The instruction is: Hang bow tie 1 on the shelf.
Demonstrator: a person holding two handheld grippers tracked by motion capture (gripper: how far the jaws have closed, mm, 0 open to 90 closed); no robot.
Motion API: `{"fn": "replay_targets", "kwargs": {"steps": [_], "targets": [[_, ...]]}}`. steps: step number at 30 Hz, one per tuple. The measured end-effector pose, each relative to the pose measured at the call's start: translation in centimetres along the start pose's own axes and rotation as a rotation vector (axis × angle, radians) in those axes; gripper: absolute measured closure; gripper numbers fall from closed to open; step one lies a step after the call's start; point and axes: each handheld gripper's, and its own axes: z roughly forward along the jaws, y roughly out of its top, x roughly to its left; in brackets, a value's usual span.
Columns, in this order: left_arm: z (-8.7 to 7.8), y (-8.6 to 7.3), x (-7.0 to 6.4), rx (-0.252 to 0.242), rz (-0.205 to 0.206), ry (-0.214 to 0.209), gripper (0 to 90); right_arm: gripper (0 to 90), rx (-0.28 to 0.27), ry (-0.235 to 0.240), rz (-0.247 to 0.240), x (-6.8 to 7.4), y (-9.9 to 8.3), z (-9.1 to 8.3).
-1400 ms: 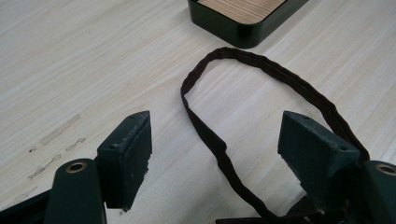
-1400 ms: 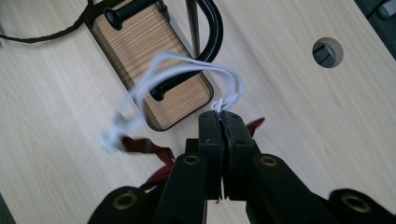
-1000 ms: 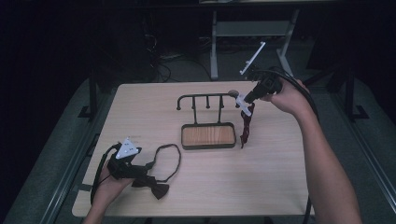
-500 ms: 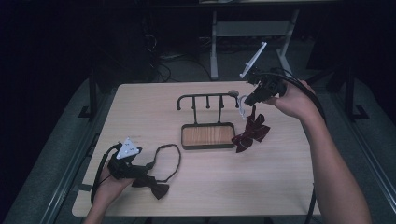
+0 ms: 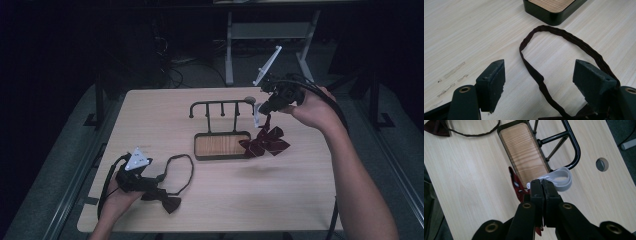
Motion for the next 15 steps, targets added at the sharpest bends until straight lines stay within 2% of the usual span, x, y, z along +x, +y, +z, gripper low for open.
{"fn": "replay_targets", "kwargs": {"steps": [4,15], "targets": [[-0.02,-0.01,0.05,-0.002,-0.001,-0.001,26.5,88.3,-0.011,0.019,0.000,0.02,-0.11,0.16],[0.09,0.05,-0.12,0.001,0.003,-0.005,26.4,88.3,-0.024,0.014,-0.017,0.72,0.10,-0.09]]}}
